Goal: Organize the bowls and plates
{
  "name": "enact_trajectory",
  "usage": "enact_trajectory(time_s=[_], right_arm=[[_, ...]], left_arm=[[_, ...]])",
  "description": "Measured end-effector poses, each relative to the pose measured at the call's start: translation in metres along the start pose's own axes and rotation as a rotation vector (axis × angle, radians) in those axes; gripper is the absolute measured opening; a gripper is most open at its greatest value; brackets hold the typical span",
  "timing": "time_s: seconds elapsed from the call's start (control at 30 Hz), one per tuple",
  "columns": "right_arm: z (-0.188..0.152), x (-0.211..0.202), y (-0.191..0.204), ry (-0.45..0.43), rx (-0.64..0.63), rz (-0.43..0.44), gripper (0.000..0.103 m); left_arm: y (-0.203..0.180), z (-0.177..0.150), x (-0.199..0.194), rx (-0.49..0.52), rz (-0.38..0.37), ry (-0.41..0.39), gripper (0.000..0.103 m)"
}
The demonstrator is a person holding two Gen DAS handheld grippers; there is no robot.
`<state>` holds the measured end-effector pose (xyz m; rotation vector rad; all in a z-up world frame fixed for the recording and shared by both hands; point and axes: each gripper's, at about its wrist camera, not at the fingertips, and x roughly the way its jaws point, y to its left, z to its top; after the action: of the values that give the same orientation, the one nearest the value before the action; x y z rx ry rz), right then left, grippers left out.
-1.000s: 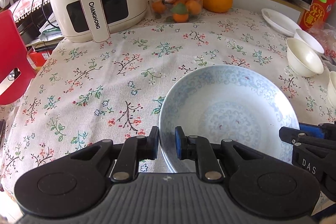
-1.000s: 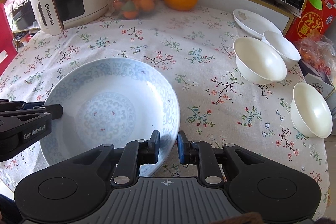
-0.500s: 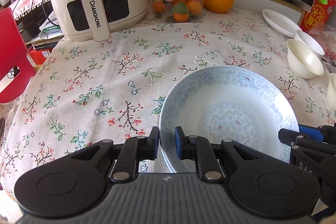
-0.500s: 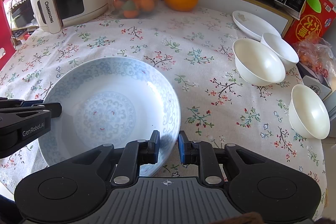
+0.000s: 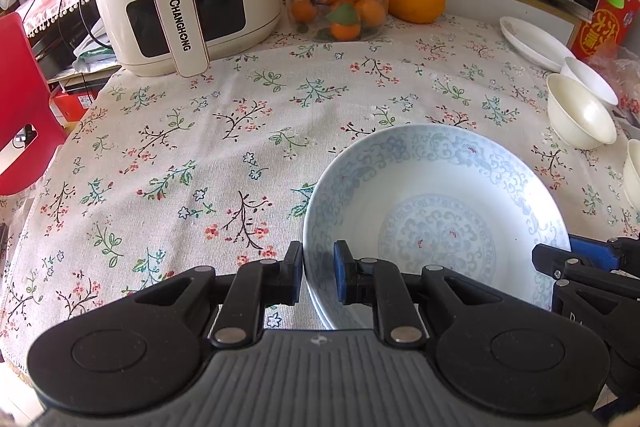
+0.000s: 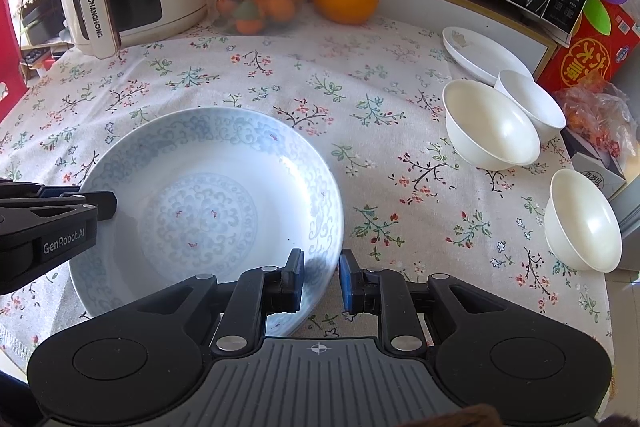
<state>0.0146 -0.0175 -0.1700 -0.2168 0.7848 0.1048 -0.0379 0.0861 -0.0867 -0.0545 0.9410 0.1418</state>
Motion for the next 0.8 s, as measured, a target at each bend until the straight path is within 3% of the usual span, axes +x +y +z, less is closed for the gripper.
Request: enact_trajectory(time_s=[0.4,0.5,0.8], right_arm=[[0.001,-0.002,-0.001,-0.020,-0.009,-0.036,0.021],[0.003,-0.004,-0.005,-0.033,0.000,-0.043,0.029],[0.006,-0.008,-0.017,-0.038,0.041,-0.008,0.031]], left_arm=[[0.008,0.003,0.001,-0.036,0.001,0.009,0.024],[0.011,0.005,0.001,-0.052,0.008,0.003,0.026],[0.011,0.006,0.002,-0.055,0.018,0.007,0.029]])
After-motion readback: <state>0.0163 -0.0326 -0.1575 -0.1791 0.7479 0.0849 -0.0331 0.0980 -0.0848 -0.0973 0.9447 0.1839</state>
